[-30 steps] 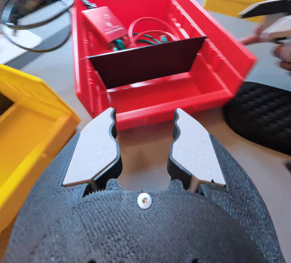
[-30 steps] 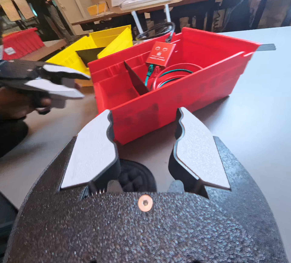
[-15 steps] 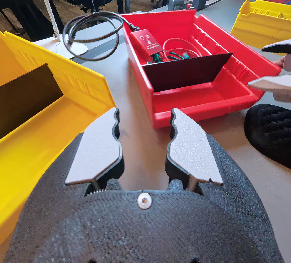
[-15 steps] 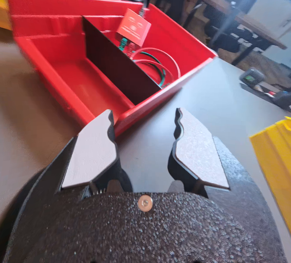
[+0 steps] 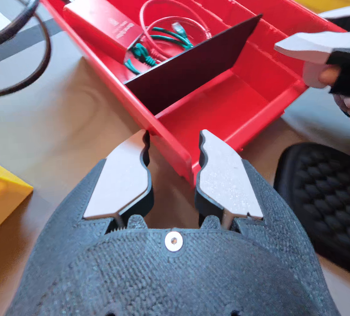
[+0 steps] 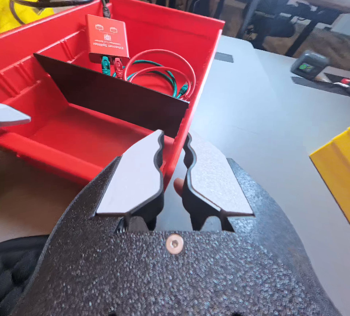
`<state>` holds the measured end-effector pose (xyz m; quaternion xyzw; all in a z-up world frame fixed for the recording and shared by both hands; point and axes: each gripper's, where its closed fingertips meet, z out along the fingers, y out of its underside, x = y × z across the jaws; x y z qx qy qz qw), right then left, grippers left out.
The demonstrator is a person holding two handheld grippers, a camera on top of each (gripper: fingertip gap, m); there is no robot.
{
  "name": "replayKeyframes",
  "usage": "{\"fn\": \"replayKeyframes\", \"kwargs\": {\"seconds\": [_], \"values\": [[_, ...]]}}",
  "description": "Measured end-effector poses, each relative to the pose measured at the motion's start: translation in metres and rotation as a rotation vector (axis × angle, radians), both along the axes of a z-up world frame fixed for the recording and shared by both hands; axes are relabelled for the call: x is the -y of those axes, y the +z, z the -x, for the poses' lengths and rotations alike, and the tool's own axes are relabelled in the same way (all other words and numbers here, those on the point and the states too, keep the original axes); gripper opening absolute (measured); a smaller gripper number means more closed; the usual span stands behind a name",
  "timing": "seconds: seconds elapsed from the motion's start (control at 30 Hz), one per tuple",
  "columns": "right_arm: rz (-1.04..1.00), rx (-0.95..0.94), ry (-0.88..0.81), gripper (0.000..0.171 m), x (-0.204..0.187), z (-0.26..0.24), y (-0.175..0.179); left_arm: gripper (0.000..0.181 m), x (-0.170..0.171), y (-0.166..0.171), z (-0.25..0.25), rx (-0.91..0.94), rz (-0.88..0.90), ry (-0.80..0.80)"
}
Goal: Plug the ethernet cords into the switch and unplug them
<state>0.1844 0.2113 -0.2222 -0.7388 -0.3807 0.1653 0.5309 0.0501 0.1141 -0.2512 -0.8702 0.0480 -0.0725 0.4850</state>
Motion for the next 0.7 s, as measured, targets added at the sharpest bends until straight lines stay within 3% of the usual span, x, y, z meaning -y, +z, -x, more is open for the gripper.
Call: {"fn": "replayKeyframes", "kwargs": {"seconds": [0.07, 0.2, 0.33, 0.5, 0.7], "values": [[-0.025, -0.021, -0.019, 0.020, 0.000, -0.004, 0.006, 0.027, -0.009, 0.008, 0.009, -0.009, -0.036, 0.021], [-0.145, -0.091, -0.036, 0.016, 0.011, -0.010, 0.051, 0.021, -0.005, 0.028, 0.006, -0.108, -0.082, 0.002], [-0.227, -0.200, 0.029, 0.017, 0.034, 0.005, 0.116, 0.021, 0.020, 0.104, 0.021, -0.161, -0.251, 0.045], [-0.266, -0.339, 0.209, 0.019, 0.081, 0.070, 0.185, 0.021, 0.094, 0.190, 0.071, -0.329, -0.395, 0.215], [-0.174, -0.377, 0.489, 0.022, 0.171, 0.190, 0.207, 0.020, 0.214, 0.219, 0.159, -0.414, -0.384, 0.456]]}}
